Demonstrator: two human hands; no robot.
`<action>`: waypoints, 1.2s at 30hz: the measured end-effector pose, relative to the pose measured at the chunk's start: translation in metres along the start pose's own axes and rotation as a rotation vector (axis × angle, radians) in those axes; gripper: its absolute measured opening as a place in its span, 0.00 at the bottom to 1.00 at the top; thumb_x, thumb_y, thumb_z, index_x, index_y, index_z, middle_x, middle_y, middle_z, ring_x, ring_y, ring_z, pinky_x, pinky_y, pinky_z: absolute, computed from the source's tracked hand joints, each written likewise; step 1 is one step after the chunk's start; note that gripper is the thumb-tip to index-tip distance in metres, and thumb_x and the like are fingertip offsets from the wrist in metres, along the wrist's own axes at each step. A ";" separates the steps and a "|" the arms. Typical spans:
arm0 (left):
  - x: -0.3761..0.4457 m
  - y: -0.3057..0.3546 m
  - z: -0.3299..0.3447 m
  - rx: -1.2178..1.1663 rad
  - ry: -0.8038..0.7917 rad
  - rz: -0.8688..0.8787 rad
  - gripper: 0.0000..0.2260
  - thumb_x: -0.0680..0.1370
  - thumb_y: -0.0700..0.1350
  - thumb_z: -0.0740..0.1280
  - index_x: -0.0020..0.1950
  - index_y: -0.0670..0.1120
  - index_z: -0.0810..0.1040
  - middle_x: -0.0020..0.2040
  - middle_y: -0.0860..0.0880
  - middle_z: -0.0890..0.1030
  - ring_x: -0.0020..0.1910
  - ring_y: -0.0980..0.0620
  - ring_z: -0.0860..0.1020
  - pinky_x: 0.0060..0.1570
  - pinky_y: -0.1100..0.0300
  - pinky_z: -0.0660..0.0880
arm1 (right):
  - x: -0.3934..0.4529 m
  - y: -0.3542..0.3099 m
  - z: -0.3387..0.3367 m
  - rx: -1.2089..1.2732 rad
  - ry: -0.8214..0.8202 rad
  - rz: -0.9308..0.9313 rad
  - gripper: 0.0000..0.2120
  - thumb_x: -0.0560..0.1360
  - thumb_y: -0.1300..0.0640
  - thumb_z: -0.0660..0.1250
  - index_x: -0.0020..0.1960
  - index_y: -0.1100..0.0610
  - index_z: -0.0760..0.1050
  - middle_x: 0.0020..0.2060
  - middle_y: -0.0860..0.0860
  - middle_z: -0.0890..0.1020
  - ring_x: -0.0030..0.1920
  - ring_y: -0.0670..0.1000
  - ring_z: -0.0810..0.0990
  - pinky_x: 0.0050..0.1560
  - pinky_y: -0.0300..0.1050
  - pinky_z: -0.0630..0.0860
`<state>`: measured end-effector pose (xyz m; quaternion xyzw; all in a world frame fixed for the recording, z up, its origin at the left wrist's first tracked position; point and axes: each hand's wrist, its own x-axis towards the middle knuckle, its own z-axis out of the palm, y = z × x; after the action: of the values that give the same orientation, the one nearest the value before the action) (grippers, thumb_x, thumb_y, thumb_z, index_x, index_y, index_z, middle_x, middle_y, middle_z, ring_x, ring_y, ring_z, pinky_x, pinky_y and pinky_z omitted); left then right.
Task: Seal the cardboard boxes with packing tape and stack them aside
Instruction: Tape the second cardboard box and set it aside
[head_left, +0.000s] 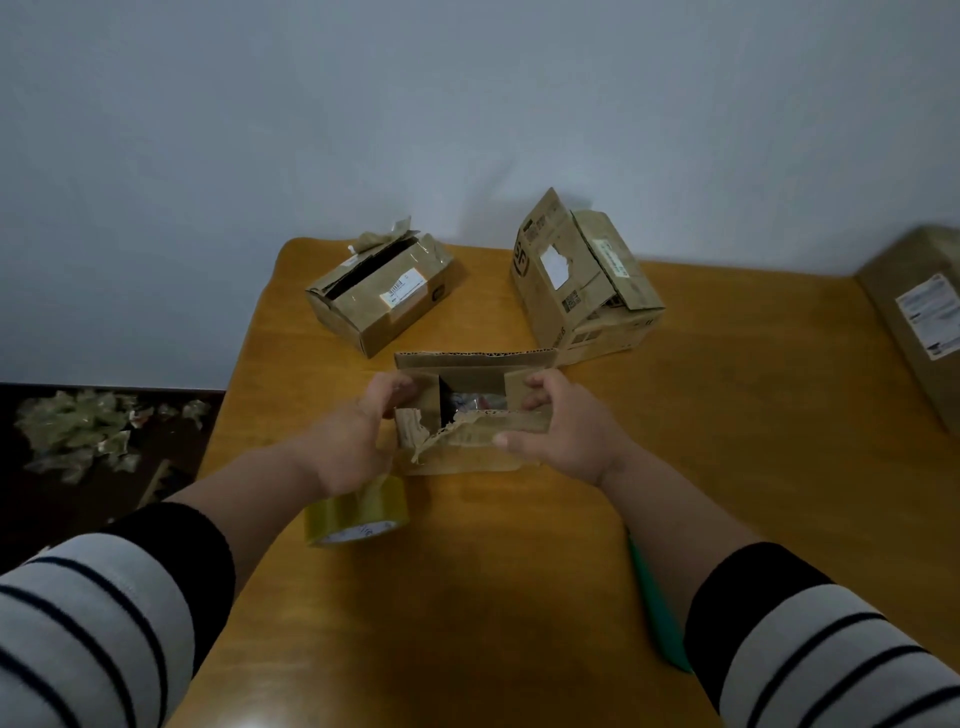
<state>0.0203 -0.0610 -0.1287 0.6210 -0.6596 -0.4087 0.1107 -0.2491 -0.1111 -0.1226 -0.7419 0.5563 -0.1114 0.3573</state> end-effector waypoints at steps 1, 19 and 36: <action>-0.001 -0.002 0.002 -0.006 0.011 0.015 0.40 0.72 0.32 0.70 0.74 0.56 0.52 0.77 0.51 0.64 0.73 0.53 0.65 0.60 0.65 0.67 | 0.002 0.001 0.001 -0.028 0.035 0.006 0.35 0.69 0.38 0.74 0.69 0.54 0.68 0.56 0.46 0.77 0.56 0.47 0.75 0.49 0.41 0.70; -0.016 -0.006 -0.001 0.420 -0.097 0.198 0.39 0.78 0.34 0.61 0.73 0.74 0.54 0.79 0.54 0.38 0.61 0.52 0.73 0.49 0.66 0.76 | 0.023 -0.004 0.025 -0.053 0.433 -0.037 0.34 0.65 0.53 0.80 0.63 0.59 0.66 0.55 0.49 0.64 0.55 0.49 0.68 0.60 0.45 0.72; -0.010 -0.011 -0.002 0.425 -0.007 0.072 0.36 0.77 0.40 0.66 0.71 0.75 0.59 0.76 0.56 0.44 0.72 0.47 0.52 0.73 0.49 0.56 | 0.024 0.008 0.021 -0.116 0.323 -0.077 0.21 0.69 0.50 0.77 0.55 0.60 0.75 0.52 0.49 0.70 0.57 0.51 0.69 0.54 0.39 0.64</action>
<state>0.0319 -0.0519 -0.1316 0.6049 -0.7531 -0.2585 -0.0104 -0.2353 -0.1256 -0.1484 -0.7545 0.5831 -0.2104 0.2156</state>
